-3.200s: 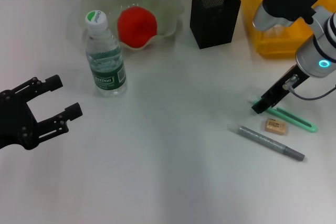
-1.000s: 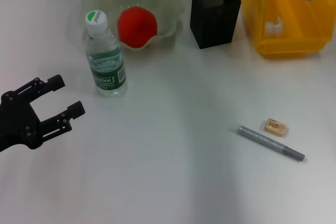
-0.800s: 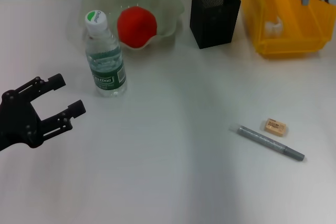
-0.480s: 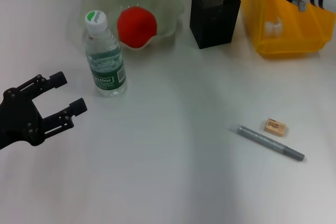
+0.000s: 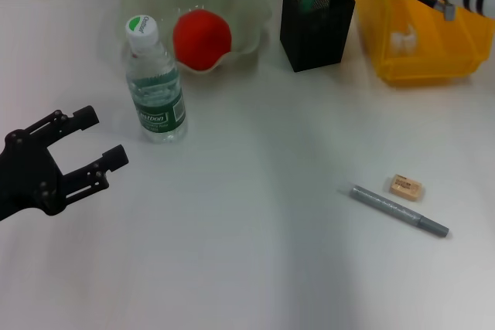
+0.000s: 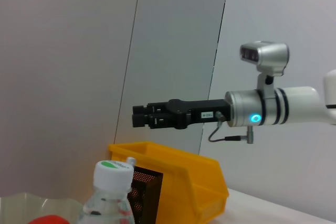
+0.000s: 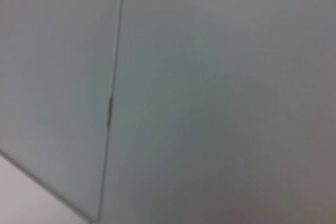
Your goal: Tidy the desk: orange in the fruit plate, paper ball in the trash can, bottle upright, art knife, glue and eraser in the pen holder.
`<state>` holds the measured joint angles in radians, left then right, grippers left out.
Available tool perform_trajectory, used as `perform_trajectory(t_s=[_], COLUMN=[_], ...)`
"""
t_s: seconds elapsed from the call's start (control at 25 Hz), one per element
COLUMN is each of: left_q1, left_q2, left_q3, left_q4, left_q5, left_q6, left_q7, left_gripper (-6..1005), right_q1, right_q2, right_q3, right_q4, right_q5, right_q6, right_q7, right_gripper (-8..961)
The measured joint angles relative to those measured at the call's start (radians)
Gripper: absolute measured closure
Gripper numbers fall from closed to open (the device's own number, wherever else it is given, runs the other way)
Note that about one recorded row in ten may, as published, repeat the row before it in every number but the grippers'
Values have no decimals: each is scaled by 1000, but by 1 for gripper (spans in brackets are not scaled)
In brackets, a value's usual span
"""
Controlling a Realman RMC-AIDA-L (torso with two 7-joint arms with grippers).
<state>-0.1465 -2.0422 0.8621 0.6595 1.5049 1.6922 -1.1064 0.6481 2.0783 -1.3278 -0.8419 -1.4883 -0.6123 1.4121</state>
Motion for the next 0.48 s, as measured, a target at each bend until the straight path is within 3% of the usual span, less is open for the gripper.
perform_trajectory(t_s=[0.08, 0.16, 0.2, 0.24, 0.36, 0.4, 0.48], left_q1=[1, 3, 5, 5, 8, 8, 9], left_q2=[2, 4, 5, 5, 6, 6, 6], left_q3=[0, 0, 0, 0, 0, 0, 0], left_q4=[0, 0, 0, 0, 0, 0, 0], left_q5=[0, 0, 0, 0, 0, 0, 0], left_q6=[2, 4, 5, 5, 6, 7, 10], left_q7=[-1, -3, -3, -3, 0, 1, 3], left_gripper=[214, 214, 214, 214, 214, 214, 214], right_q1=[-26, -74, -108, -108, -114, -97, -85], right_q2=[-1, -2, 0, 0, 2, 1, 1], right_q3=[-17, -30, -24, -24, -6, 24, 41], right_q4=[-55, -175, -295, -295, -405, -459, -482], right_q5=[-63, -263, -485, -485, -720, -816, -855], right_q6=[-12, -80, -201, -201, -410, -565, -636], right_q7=[82, 303, 538, 538, 768, 852, 885], right_gripper=[436, 344, 344, 344, 345, 345, 344])
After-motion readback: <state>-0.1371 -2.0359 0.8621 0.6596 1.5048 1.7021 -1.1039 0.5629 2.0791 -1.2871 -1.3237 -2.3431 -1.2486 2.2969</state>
